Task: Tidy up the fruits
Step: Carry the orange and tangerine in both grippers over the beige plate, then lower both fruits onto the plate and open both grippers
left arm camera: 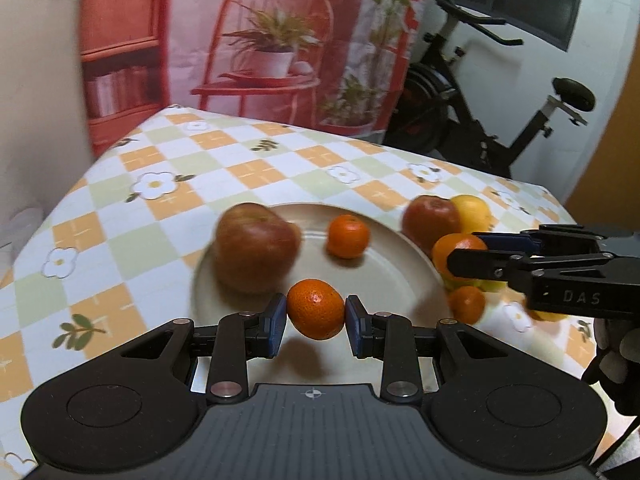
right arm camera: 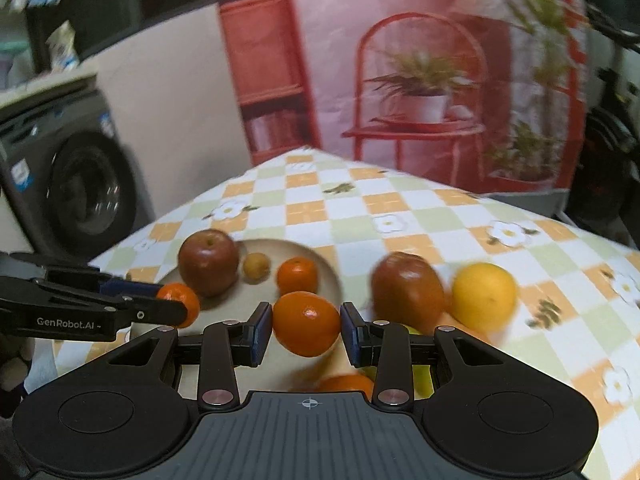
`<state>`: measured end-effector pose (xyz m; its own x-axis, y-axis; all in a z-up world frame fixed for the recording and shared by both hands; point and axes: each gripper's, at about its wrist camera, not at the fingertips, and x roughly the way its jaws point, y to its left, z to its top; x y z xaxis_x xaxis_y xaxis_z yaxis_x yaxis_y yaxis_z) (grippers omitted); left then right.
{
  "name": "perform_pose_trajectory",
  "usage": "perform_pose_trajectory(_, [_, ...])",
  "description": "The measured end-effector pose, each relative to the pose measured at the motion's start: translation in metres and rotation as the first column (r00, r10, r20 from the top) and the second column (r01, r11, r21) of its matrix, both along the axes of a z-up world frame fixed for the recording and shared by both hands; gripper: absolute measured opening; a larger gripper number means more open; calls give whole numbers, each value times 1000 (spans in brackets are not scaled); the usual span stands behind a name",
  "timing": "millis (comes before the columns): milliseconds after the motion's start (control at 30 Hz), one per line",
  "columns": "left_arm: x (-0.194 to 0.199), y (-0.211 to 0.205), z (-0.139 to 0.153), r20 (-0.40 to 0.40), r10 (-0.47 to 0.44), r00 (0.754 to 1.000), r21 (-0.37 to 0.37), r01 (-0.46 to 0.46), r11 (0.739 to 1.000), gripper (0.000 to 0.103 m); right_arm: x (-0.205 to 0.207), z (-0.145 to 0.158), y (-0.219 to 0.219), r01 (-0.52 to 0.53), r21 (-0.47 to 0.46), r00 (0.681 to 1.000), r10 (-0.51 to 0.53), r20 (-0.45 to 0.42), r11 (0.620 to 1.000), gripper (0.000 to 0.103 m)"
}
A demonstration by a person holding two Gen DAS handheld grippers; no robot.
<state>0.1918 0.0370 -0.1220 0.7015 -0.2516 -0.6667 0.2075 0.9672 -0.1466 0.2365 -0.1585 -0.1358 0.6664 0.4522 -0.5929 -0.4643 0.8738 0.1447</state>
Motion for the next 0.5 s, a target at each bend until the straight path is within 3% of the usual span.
perform_pose_trajectory(233, [3, 13, -4, -3, 50, 999, 32, -50, 998, 34, 30, -10, 50, -132, -114, 991, 131, -17, 985, 34])
perform_pose_trajectory(500, [3, 34, -9, -22, 79, 997, -1, -79, 997, 34, 45, -21, 82, -231, -198, 973, 226, -47, 953, 34])
